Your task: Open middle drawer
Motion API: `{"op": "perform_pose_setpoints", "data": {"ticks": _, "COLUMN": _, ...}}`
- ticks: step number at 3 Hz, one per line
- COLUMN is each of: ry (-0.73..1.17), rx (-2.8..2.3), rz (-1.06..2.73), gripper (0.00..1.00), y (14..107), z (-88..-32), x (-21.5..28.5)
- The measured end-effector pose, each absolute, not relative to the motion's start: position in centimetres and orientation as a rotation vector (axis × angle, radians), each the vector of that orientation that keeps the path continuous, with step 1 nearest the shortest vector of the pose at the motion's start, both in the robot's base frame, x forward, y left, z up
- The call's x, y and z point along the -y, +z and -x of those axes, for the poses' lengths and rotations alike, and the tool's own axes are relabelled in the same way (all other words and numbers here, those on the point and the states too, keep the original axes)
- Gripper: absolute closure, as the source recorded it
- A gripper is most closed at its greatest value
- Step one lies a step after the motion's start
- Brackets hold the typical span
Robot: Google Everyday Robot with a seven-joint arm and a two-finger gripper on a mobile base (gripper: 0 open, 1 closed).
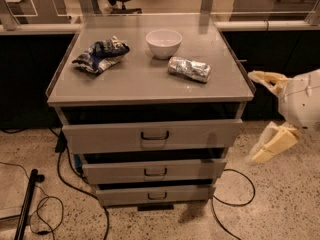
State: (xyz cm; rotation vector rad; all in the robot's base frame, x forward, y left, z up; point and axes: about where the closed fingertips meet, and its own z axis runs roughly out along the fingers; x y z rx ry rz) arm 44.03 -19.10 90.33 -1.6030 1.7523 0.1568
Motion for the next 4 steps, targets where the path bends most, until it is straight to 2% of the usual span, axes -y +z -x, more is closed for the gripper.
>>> {"op": "perform_pose_setpoints", "data": {"ticks": 3, "ry": 0.271, "rx": -1.727, "rz": 1.667, "gripper": 0.0, "y": 86.0, "z": -43.9, "x": 14.9}}
{"op": "perform_pose_setpoints", "data": {"ticks": 4, "ry": 0.372, "rx": -1.757, "rz": 1.713, "gripper": 0.0, "y": 78.6, "z": -41.9, "x": 12.5}}
